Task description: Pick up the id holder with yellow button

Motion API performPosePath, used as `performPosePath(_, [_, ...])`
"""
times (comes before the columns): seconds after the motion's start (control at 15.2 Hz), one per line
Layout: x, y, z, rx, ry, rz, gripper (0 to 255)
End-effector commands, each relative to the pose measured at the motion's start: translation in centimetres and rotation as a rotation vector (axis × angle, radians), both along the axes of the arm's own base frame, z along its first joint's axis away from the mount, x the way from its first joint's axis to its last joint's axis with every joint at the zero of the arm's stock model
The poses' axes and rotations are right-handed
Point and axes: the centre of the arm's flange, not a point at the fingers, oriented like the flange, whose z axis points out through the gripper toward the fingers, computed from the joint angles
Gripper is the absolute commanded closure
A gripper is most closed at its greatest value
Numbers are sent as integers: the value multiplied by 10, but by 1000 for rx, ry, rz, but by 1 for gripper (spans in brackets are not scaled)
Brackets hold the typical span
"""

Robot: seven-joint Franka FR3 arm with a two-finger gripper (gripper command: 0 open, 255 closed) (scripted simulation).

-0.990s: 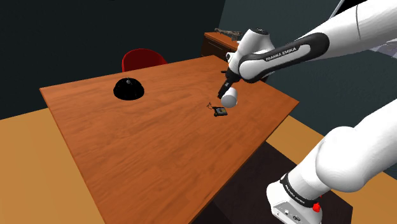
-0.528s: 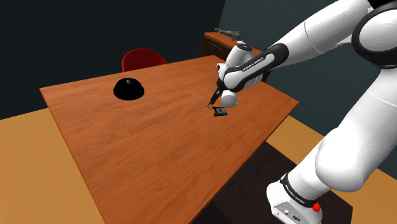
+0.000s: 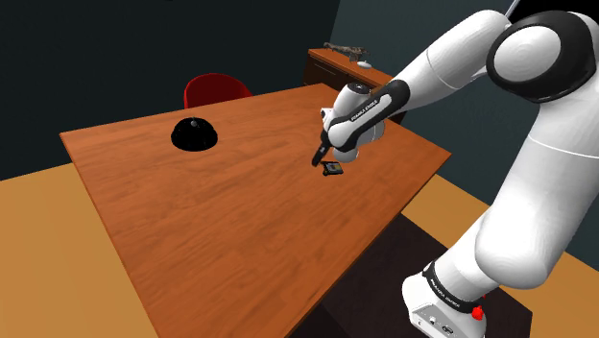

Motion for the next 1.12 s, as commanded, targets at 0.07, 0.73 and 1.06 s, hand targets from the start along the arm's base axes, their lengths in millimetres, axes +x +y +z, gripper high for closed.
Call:
performPosePath(0.07, [0,0,-8,0,0,0,0])
performPosePath(0.73, [0,0,-8,0,0,0,255])
performPosePath(1.06, [0,0,19,0,0,0,255])
